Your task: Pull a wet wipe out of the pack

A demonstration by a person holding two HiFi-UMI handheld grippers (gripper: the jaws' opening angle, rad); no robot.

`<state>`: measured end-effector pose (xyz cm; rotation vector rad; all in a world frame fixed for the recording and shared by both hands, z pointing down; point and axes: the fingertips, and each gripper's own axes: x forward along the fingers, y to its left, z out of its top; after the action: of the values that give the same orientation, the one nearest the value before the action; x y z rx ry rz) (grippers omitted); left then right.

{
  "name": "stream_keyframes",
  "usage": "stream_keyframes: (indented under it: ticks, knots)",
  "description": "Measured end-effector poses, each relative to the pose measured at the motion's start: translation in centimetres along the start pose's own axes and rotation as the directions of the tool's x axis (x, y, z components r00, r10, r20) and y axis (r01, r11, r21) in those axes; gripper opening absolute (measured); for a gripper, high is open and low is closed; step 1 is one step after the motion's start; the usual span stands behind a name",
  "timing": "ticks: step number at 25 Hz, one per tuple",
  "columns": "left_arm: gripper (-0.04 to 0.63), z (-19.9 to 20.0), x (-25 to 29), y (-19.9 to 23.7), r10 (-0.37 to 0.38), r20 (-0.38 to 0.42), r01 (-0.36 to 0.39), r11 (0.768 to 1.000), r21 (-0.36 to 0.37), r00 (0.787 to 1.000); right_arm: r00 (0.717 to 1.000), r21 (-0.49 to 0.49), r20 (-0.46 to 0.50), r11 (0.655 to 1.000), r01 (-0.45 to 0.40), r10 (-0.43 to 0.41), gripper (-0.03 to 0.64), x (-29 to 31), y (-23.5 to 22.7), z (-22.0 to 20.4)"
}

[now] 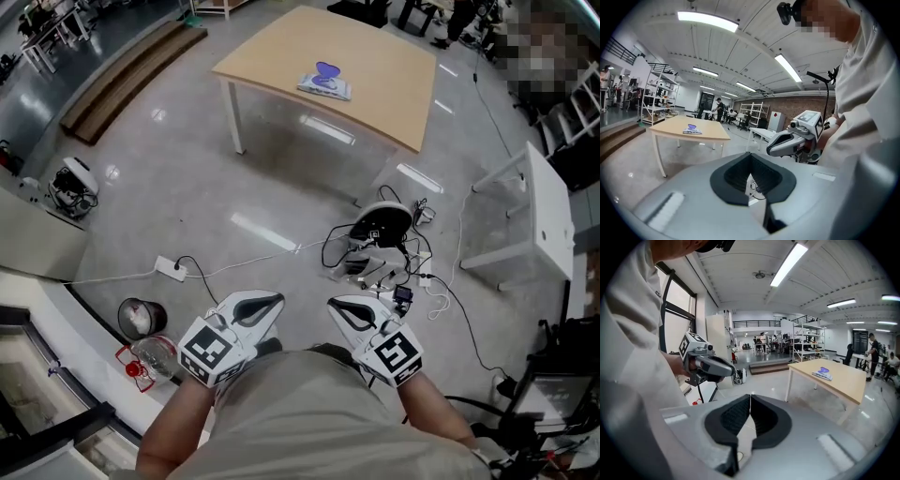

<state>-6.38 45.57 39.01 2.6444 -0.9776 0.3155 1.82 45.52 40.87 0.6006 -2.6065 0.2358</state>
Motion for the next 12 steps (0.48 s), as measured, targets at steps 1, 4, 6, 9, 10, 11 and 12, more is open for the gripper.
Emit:
stream_keyframes:
  ticks: [1, 4, 6, 9, 10, 11, 12]
  knots:
    - [0.005, -0.1, -0.5, 0.9, -0.006, -0.004, 0.006, 1.0, 0.006, 1.0, 1.0, 0.007, 0.0, 1.0, 0.006, -0.006, 0.005, 1.0, 0.0, 0.5]
    - [0.005, -0.7, -1.8, 3.8, -0.016, -0.015, 0.016, 1.0, 0.002, 1.0, 1.0, 0.007, -0.006, 1.0, 0.017, -0.017, 0.005, 4.1, 0.2, 1.5]
    - [0.005, -1.1, -2.2, 5.4, -0.019, -0.019, 0.018, 1.0, -0.007, 1.0, 1.0, 0.01, -0.013, 1.0, 0.015, -0.015, 0.005, 5.7, 0.2, 2.1]
    - [0.005, -1.2, -1.7, 7.1, -0.021, -0.023, 0.021, 1.0, -0.008, 1.0, 1.0, 0.011, -0.023, 1.0, 0.004, -0.003, 0.005, 7.3, -0.4, 2.6]
    - [0.005, -1.1, -1.3, 7.7, -0.021, -0.025, 0.021, 1.0, -0.007, 0.999, 1.0, 0.015, -0.025, 1.0, 0.002, -0.001, 0.005, 7.7, -0.8, 2.7]
    - [0.005, -1.0, -0.9, 8.4, -0.02, -0.027, 0.02, 1.0, -0.006, 0.999, 1.0, 0.017, -0.026, 1.0, 0.0, 0.0, 0.005, 8.1, -1.4, 2.9]
    - [0.005, -0.8, -0.4, 9.1, -0.017, -0.03, 0.017, 1.0, -0.004, 0.999, 1.0, 0.016, -0.026, 1.0, -0.002, 0.002, 0.005, 8.5, -2.2, 3.0]
